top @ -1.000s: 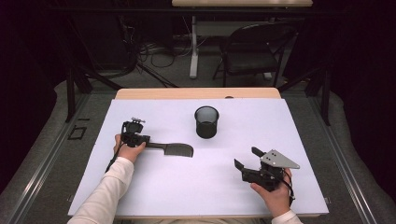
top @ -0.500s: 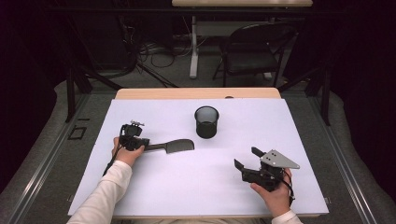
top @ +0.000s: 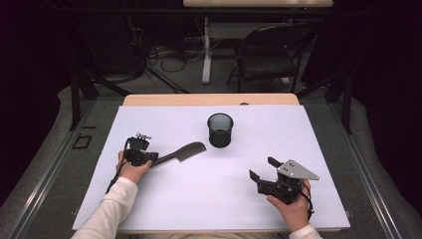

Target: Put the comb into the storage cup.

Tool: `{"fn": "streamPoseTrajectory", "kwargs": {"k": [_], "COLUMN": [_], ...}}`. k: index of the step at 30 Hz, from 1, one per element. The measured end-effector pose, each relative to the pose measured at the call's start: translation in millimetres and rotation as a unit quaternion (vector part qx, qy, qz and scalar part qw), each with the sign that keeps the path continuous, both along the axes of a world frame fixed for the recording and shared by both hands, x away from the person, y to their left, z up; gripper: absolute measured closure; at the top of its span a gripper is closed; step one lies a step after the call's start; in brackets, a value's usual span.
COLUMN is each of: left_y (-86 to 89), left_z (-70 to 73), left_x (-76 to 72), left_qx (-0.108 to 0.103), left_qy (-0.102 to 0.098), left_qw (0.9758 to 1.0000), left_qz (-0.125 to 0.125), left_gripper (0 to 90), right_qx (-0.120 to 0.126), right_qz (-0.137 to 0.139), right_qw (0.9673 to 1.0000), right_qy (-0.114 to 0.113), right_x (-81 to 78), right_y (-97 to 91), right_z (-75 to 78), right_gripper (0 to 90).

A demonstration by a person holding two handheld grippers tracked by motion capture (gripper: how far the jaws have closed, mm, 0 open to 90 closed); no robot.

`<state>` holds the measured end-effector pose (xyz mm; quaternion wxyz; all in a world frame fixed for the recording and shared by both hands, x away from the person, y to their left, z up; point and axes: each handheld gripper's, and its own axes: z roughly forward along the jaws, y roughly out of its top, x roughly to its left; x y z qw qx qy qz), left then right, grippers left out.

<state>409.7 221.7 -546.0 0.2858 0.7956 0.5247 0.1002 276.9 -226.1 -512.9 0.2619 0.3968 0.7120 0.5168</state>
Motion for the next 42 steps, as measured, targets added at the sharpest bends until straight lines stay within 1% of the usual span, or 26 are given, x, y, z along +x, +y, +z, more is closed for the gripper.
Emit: {"fn": "streamPoseTrajectory", "kwargs": {"k": [6,13,16,19,21,27,31,36,42], "left_y": [-0.2,-1.4,-1.4,-2.1,-2.6,-4.0,-3.7,-0.3,0.4], "left_z": [2.1,3.3,2.9,1.0,0.3,0.6,0.0,0.1,1.3], "left_x": [-8.2,-12.9,-13.8,-15.4,-16.2,-17.9,-19.0,-21.0,-22.4], "left_qx": [-0.006,-0.012,-0.012,-0.014,-0.012,-0.008,-0.009,-0.018,-0.017], "left_qy": [-0.002,-0.005,-0.003,-0.003,-0.001,-0.002,-0.005,-0.002,-0.006], "left_qw": [0.9999,0.9998,0.9998,0.9998,0.9999,0.9999,0.9999,0.9998,0.9997], "left_qz": [-0.01,-0.012,-0.014,-0.01,-0.01,-0.014,-0.014,-0.011,-0.014], "left_gripper": [90.0,90.0,90.0,90.0,90.0,90.0,90.0,90.0,90.0], "right_qx": [0.0,0.0,0.0,0.0,-0.001,-0.001,0.0,-0.001,0.0], "right_qz": [0.0,0.001,0.001,0.001,0.002,0.002,0.002,0.003,0.003], "right_qw": [1.0,1.0,1.0,1.0,1.0,1.0,1.0,1.0,1.0], "right_qy": [0.001,-0.001,0.0,0.0,-0.001,-0.001,0.0,-0.001,0.001], "right_x": [0.0,-0.1,-0.1,-0.3,-0.3,-0.3,-0.4,-0.4,-0.6], "right_y": [0.0,0.5,0.2,0.3,0.1,0.0,0.4,0.0,0.5], "right_z": [-0.1,-0.1,0.0,0.0,0.1,0.2,0.1,0.1,0.0], "right_gripper": [20.0,20.1,20.1,20.1,20.1,20.1,20.1,20.1,20.1]}}
